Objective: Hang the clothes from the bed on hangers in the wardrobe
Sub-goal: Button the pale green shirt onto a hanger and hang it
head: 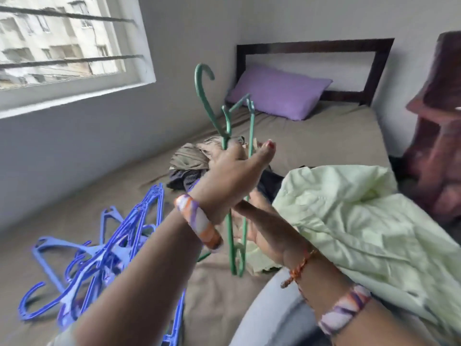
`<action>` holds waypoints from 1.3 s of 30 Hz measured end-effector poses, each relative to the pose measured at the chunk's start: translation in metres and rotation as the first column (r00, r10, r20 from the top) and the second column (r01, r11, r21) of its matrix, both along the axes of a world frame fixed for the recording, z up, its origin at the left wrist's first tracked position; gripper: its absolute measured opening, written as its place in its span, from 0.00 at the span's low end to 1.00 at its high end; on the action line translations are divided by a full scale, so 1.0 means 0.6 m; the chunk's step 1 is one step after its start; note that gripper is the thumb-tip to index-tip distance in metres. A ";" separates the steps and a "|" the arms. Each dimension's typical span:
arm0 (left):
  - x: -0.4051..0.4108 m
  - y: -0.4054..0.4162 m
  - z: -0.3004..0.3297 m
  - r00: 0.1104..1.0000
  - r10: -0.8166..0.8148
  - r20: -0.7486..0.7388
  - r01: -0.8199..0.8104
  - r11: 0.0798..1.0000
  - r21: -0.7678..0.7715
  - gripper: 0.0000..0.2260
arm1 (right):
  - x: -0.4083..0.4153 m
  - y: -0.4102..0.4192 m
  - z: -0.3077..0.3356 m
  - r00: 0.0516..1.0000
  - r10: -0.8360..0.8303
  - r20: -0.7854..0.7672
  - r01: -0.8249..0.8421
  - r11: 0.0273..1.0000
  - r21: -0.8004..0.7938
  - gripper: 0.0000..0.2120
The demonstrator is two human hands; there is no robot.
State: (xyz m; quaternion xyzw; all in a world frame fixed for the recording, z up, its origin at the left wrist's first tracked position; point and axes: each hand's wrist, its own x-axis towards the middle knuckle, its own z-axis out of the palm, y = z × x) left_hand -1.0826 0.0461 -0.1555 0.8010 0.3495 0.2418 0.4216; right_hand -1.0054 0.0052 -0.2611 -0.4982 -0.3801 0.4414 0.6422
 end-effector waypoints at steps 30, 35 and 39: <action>0.263 0.100 -0.100 0.857 -0.163 -0.489 0.447 0.709 0.546 0.21 | 0.147 -0.294 0.021 0.960 0.118 -0.253 -0.101 0.992 0.078 0.53; 0.301 0.093 -0.054 0.809 -0.086 -0.582 0.438 0.748 0.498 0.16 | 0.158 -0.326 0.018 0.957 0.171 -0.234 -0.159 0.985 0.070 0.50; 0.306 0.065 -0.035 0.875 -0.237 -0.422 0.426 0.790 0.441 0.18 | 0.154 -0.335 0.018 0.971 0.093 -0.218 -0.093 0.996 0.011 0.50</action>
